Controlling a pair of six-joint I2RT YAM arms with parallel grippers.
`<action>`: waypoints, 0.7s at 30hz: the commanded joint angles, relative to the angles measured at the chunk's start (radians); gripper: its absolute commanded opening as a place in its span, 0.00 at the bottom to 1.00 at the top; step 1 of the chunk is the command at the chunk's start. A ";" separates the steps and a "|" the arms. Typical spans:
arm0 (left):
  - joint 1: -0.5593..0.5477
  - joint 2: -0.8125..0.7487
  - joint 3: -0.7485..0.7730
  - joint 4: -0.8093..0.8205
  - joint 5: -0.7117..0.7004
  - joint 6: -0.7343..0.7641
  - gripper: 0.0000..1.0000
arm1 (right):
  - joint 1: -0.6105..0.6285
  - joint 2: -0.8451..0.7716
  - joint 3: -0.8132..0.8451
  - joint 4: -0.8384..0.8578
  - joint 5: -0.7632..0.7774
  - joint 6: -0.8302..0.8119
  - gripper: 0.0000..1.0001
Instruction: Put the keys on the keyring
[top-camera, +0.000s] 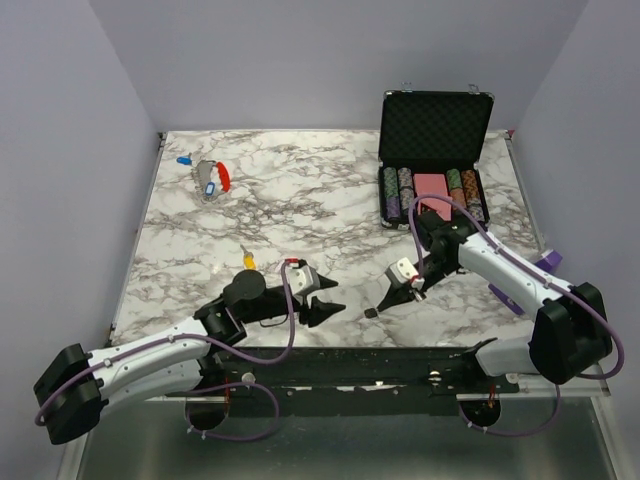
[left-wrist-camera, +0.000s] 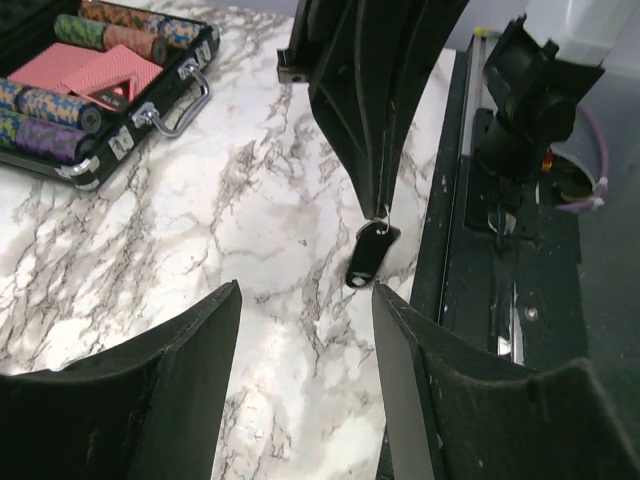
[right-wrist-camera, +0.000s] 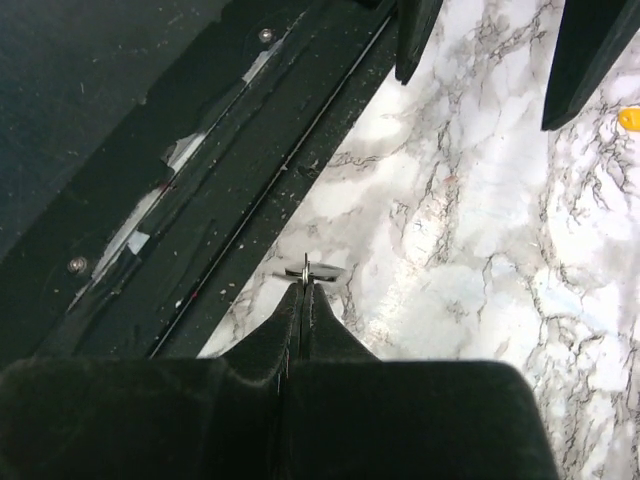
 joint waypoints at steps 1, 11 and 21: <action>-0.039 0.023 -0.008 -0.055 0.006 0.086 0.63 | 0.007 -0.016 -0.018 -0.034 0.027 -0.153 0.01; -0.148 0.276 0.110 0.034 -0.048 0.095 0.48 | 0.007 -0.007 -0.021 0.000 0.026 -0.098 0.01; -0.150 0.267 0.072 0.109 -0.115 0.032 0.49 | 0.005 0.013 0.031 0.072 -0.002 0.178 0.01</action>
